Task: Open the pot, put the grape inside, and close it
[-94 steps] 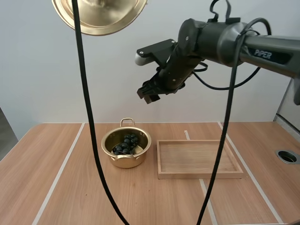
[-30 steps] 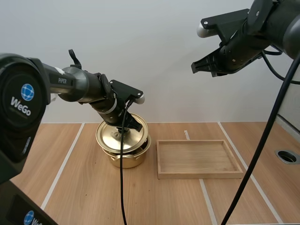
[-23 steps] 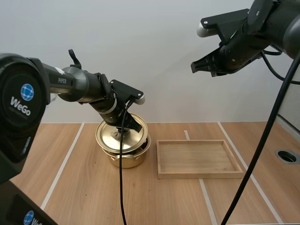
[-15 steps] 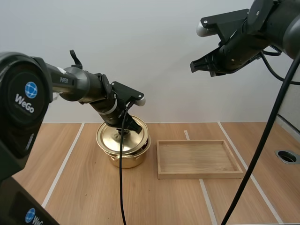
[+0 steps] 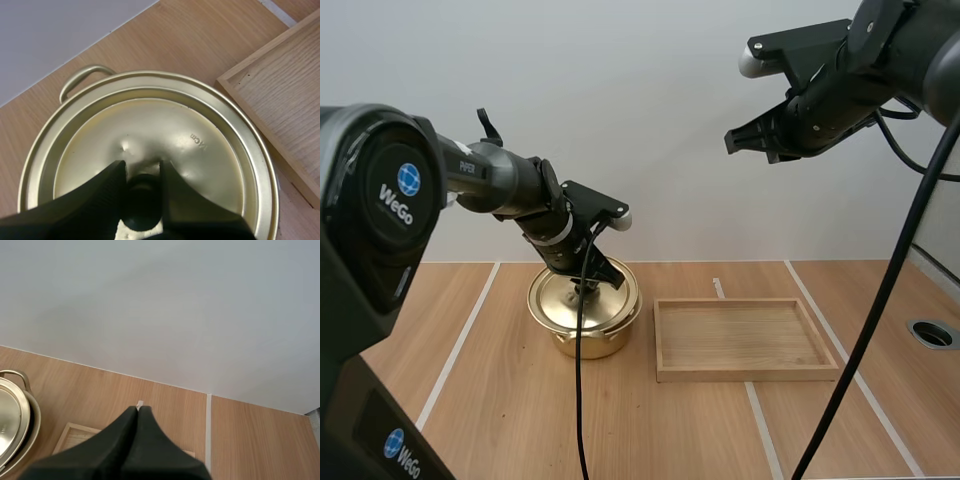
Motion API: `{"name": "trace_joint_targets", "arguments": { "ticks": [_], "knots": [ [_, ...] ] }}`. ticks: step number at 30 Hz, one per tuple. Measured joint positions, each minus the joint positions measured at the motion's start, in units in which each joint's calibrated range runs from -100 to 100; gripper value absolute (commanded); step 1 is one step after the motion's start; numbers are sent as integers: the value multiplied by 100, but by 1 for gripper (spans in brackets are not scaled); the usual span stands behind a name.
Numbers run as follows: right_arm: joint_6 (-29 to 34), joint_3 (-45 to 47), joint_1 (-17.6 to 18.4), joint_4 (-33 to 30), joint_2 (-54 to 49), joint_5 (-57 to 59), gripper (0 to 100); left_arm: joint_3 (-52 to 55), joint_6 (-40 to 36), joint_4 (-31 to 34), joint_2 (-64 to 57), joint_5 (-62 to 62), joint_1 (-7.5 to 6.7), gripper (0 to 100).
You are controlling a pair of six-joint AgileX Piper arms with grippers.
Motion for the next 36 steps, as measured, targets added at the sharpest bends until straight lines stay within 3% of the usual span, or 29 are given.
{"name": "trace_joint_targets", "arguments": {
  "ticks": [36],
  "knots": [
    [-9, 0, 0, 52, 0, 51, 0, -499, 41, -10, 418, 773, 0, 1]
  ]
}}
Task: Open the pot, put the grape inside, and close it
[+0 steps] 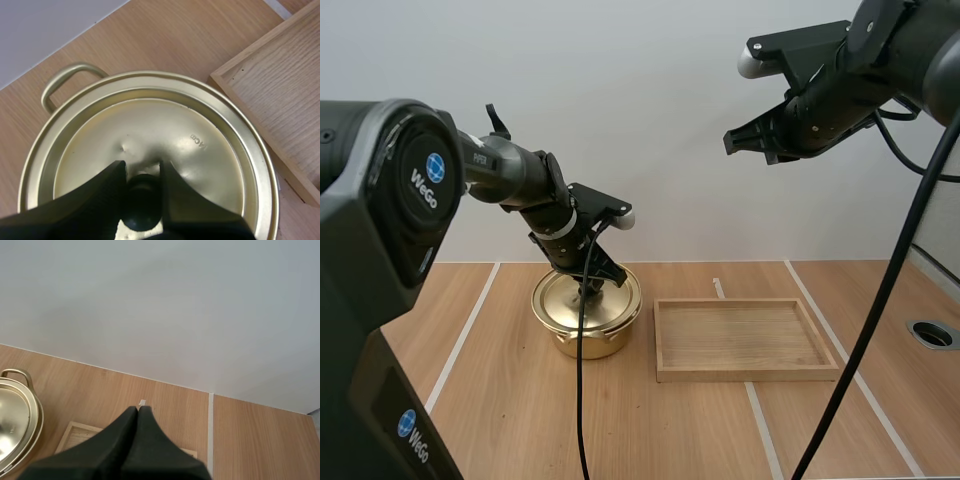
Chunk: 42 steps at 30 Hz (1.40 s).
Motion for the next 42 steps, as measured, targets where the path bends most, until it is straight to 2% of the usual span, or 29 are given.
{"name": "trace_joint_targets", "arguments": {
  "ticks": [3, 4, 6, 10, 12, 22, 32, 37, 40, 42],
  "knots": [
    [0, 0, 0, 0, 0, 0, 0, 0, 0, -39, 0, 15, 0, 10],
    [0, 0, 0, 0, 0, 0, 0, 0, 0, -66, 0, 18, 0, 16],
    [0, 0, 0, 0, 0, 0, 0, 0, 0, -93, 0, 33, 0, 33],
    [0, 0, 0, 0, 0, 0, 0, 0, -8, -137, 0, 33, 0, 74],
    [0, 0, 0, 0, 0, 0, 0, 0, -8, -140, 0, 33, 0, 84],
    [0, 0, 0, 0, 0, 0, 0, -279, -8, -150, 0, 222, 0, 85],
    [-63, 0, 0, 0, 0, 72, 0, -1568, -115, -139, -423, 1136, 0, 85],
    [-84, 0, 0, 14, 0, 123, 0, -2234, -378, 100, -659, 1650, 0, 85],
    [-84, 0, 0, 25, 0, 124, 0, -2569, -549, 341, -850, 1762, 0, 79],
    [-94, 0, 0, 29, 0, 124, 0, -2751, -649, 473, -1008, 1783, 0, 65]
  ]
}}
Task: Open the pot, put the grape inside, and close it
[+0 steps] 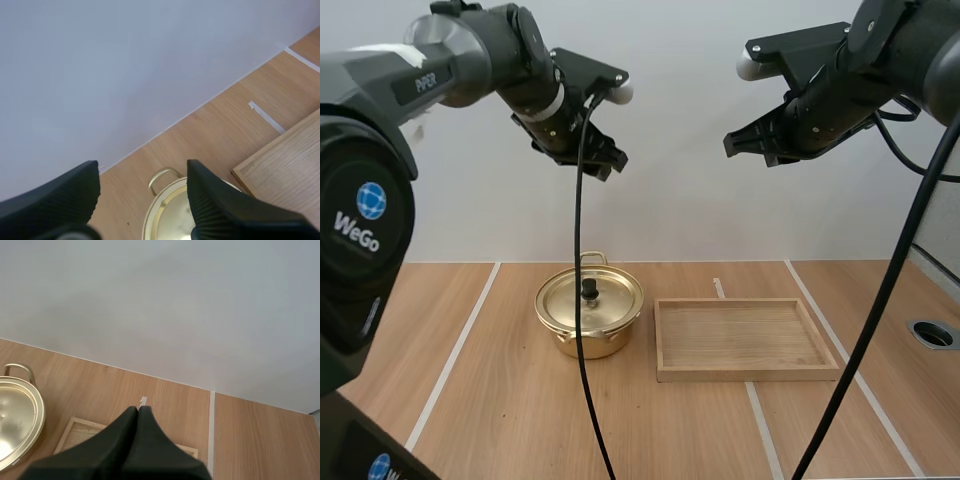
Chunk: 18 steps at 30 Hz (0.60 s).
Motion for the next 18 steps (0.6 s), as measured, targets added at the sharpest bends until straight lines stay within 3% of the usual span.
{"name": "trace_joint_targets", "arguments": {
  "ticks": [5, 6, 8, 18],
  "knots": [
    [0, 0, 0, 33, 0, 19, 0, -217, -112, 97, -411, 59, 0, 17],
    [0, 0, 0, 47, 0, 19, 0, -217, -110, 97, -427, 59, 0, 15],
    [0, 0, 0, 60, 0, 44, 0, -248, -110, 111, -494, 59, 0, 0],
    [0, 0, 0, 750, 0, 202, 0, -275, -150, 281, -1245, 270, 0, 0]
  ]
}}
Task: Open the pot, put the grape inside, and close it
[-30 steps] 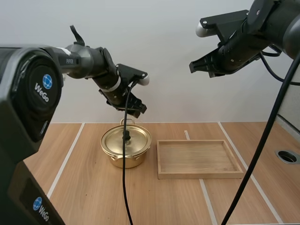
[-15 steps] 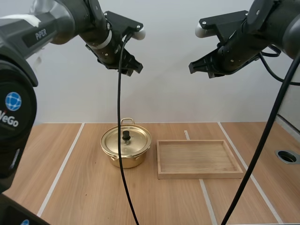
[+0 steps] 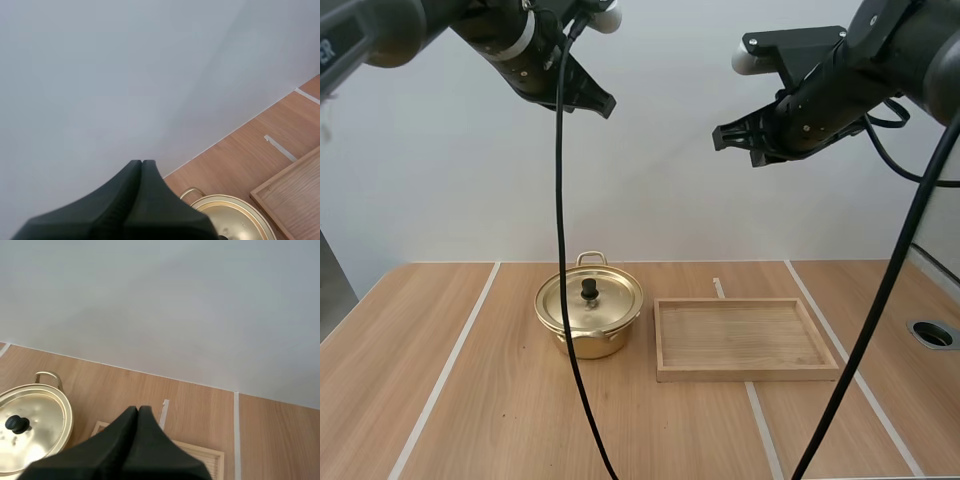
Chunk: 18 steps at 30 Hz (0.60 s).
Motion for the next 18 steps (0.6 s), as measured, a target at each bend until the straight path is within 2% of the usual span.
{"name": "trace_joint_targets", "arguments": {
  "ticks": [6, 9, 12, 14, 18],
  "knots": [
    [135, 0, 0, 685, 0, 212, 0, 0, -227, -82, -421, 992, 0, 0],
    [134, 0, 0, 833, -10, 362, 0, 36, -688, -127, -597, 1166, 0, 0],
    [134, 0, 0, 870, -108, 361, 0, 294, -1200, -46, -903, 607, 0, 0],
    [134, 0, 0, 881, -272, 361, 0, 626, -1562, 138, -1187, -329, 0, 0],
    [134, 12, 0, 913, -611, 305, 0, 1351, -1830, 355, -1712, -1304, 0, 0]
  ]
}}
